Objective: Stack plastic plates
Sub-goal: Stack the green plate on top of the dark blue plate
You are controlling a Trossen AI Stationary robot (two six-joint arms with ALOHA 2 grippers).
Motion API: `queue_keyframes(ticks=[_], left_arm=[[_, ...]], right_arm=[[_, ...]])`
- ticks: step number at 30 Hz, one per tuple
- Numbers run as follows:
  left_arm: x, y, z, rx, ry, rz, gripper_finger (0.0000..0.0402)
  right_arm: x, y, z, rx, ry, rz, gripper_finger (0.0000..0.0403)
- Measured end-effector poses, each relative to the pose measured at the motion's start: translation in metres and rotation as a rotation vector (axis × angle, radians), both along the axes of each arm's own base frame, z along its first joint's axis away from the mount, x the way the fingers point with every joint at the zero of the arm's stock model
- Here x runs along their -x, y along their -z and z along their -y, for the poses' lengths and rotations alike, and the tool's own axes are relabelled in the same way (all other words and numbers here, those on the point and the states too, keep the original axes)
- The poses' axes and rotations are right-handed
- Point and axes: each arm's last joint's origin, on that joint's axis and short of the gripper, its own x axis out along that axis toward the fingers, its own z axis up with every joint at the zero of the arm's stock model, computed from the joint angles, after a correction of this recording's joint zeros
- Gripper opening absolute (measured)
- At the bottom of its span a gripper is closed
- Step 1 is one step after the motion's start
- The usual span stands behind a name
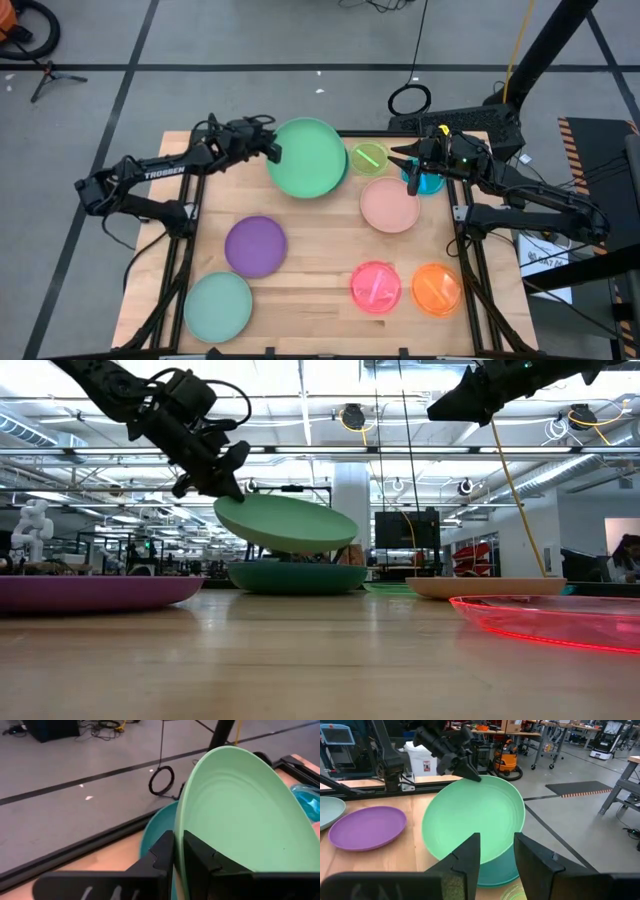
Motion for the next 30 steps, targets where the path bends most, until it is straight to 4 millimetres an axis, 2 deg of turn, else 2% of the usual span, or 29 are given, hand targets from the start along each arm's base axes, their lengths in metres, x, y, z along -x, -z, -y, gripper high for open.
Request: queue_keyframes(ticks=[17,30], left_arm=[[0.011,0.001,-0.014,-0.022,-0.114,-0.025,0.0035],[-0.005,0.021,-0.015,0.060,-0.133,-0.008,0.0035]], right_arm=[[0.000,0.000,0.000,0.002,0.000,0.000,0.0114],[0.000,0.000,0.000,0.001,0.000,-0.001,0.0114]])
